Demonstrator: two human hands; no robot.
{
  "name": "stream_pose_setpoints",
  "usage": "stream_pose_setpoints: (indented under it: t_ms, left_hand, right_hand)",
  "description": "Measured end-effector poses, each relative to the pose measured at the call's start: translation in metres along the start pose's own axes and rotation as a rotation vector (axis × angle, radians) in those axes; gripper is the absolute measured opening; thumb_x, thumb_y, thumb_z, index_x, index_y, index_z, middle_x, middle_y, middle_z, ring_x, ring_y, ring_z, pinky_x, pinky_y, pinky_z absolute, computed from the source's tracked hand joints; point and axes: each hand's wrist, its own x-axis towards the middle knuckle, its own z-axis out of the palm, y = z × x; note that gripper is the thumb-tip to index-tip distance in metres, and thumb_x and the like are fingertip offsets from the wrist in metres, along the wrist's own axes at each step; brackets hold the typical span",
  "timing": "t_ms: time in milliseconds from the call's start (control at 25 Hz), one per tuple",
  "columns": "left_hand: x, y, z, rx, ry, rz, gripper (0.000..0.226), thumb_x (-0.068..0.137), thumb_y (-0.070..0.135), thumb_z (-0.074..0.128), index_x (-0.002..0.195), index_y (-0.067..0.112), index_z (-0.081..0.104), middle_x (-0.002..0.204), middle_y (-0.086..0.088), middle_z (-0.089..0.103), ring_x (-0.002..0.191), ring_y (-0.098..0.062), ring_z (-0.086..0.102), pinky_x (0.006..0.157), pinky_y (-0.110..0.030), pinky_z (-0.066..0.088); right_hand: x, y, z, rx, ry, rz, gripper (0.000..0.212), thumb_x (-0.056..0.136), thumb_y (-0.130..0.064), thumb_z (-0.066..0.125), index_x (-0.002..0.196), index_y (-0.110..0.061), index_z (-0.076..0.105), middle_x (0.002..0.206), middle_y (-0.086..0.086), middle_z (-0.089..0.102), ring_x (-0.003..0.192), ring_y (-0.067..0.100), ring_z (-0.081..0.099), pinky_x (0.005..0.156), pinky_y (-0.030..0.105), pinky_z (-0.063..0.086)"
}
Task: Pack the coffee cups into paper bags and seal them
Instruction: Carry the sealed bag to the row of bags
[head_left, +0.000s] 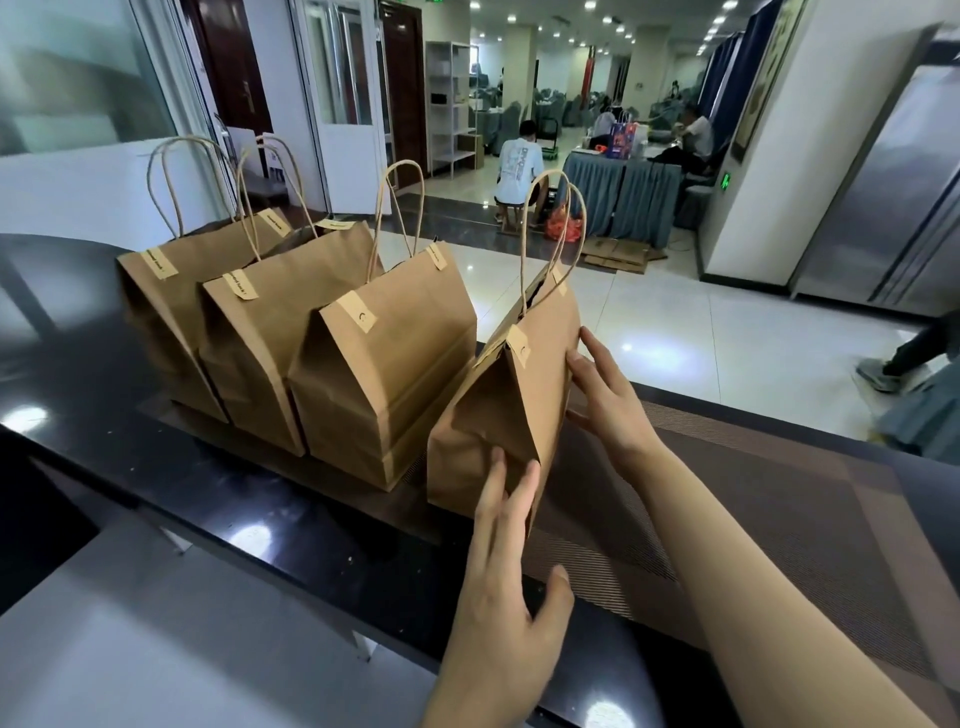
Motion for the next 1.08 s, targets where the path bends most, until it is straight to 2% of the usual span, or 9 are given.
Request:
stream_pose_setpoints:
  t_ms: [160, 360, 480, 640, 720, 800, 920, 1000, 1080]
  left_hand:
    - [0.002, 0.000, 0.001, 0.028, -0.017, 0.013, 0.090, 0.092, 0.004, 0.065, 0.157, 0.046, 0.019, 0.165, 0.031, -0.006, 0.151, 0.010, 0.002, 0.116, -0.005, 0.017]
    - [0.002, 0.002, 0.001, 0.020, -0.024, 0.016, 0.089, 0.093, 0.004, 0.065, 0.157, 0.045, 0.019, 0.166, 0.029, -0.005, 0.152, 0.008, 0.007, 0.121, -0.021, 0.029]
    - [0.002, 0.003, -0.001, 0.030, -0.007, 0.011, 0.089, 0.093, 0.005, 0.065, 0.157, 0.047, 0.020, 0.165, 0.030, -0.002, 0.151, 0.008, 0.009, 0.122, -0.024, 0.030]
    - [0.000, 0.005, -0.006, 0.049, 0.006, -0.026, 0.087, 0.095, 0.009, 0.064, 0.156, 0.051, 0.019, 0.164, 0.032, 0.006, 0.153, 0.002, 0.013, 0.122, -0.037, 0.034]
    - [-0.002, 0.009, -0.010, 0.065, -0.002, -0.033, 0.086, 0.095, 0.012, 0.064, 0.156, 0.053, 0.018, 0.162, 0.034, 0.008, 0.153, 0.002, 0.014, 0.122, -0.032, 0.030]
    - [-0.006, 0.015, -0.014, 0.078, -0.011, -0.035, 0.083, 0.096, 0.014, 0.063, 0.155, 0.052, 0.020, 0.161, 0.036, 0.011, 0.151, 0.006, 0.013, 0.120, -0.019, 0.024]
    - [-0.012, 0.020, -0.020, 0.107, -0.015, -0.044, 0.076, 0.097, 0.018, 0.062, 0.156, 0.048, 0.024, 0.161, 0.033, 0.016, 0.150, 0.007, 0.014, 0.111, -0.003, 0.018]
    - [-0.015, 0.024, -0.026, 0.114, -0.014, -0.052, 0.072, 0.098, 0.020, 0.061, 0.156, 0.047, 0.027, 0.162, 0.031, 0.019, 0.150, 0.006, 0.016, 0.111, -0.006, 0.018]
    - [-0.019, 0.028, -0.031, 0.118, -0.018, -0.055, 0.068, 0.099, 0.023, 0.060, 0.156, 0.044, 0.029, 0.162, 0.028, 0.022, 0.150, 0.005, 0.018, 0.115, -0.014, 0.020]
  right_hand:
    - [0.003, 0.003, -0.002, -0.047, 0.008, -0.001, 0.059, 0.100, -0.055, 0.053, 0.155, -0.043, 0.035, 0.150, -0.006, 0.047, 0.137, 0.015, 0.047, 0.110, 0.052, 0.047]
    - [0.000, 0.005, -0.002, -0.056, 0.011, -0.014, 0.057, 0.101, -0.054, 0.052, 0.155, -0.041, 0.036, 0.150, -0.005, 0.048, 0.138, 0.016, 0.047, 0.111, 0.053, 0.046]
    - [-0.005, 0.006, -0.004, -0.117, 0.004, -0.037, 0.062, 0.098, -0.060, 0.051, 0.155, -0.043, 0.033, 0.155, -0.003, 0.045, 0.141, 0.017, 0.044, 0.115, 0.053, 0.041]
    - [-0.018, 0.002, -0.008, -0.173, 0.000, -0.044, 0.070, 0.095, -0.062, 0.051, 0.158, -0.038, 0.031, 0.159, 0.002, 0.041, 0.145, 0.020, 0.041, 0.117, 0.049, 0.039]
    - [-0.028, -0.001, -0.010, -0.175, -0.003, -0.057, 0.065, 0.100, -0.055, 0.050, 0.159, -0.035, 0.031, 0.159, 0.002, 0.041, 0.144, 0.019, 0.041, 0.114, 0.041, 0.041]
    - [-0.041, -0.006, -0.010, -0.181, -0.014, -0.064, 0.062, 0.102, -0.051, 0.050, 0.159, -0.034, 0.031, 0.158, 0.002, 0.042, 0.144, 0.018, 0.041, 0.106, 0.031, 0.041]
    - [-0.065, -0.012, -0.010, -0.218, -0.015, -0.071, 0.062, 0.102, -0.052, 0.049, 0.159, -0.035, 0.031, 0.160, -0.002, 0.041, 0.145, 0.017, 0.040, 0.105, 0.026, 0.037]
    - [-0.082, -0.016, -0.010, -0.242, -0.011, -0.076, 0.061, 0.102, -0.054, 0.049, 0.157, -0.038, 0.031, 0.160, -0.006, 0.039, 0.145, 0.015, 0.040, 0.108, 0.028, 0.034]
    - [-0.102, -0.018, -0.010, -0.248, -0.011, -0.077, 0.060, 0.101, -0.055, 0.049, 0.156, -0.040, 0.031, 0.160, -0.008, 0.039, 0.144, 0.014, 0.040, 0.110, 0.031, 0.035]
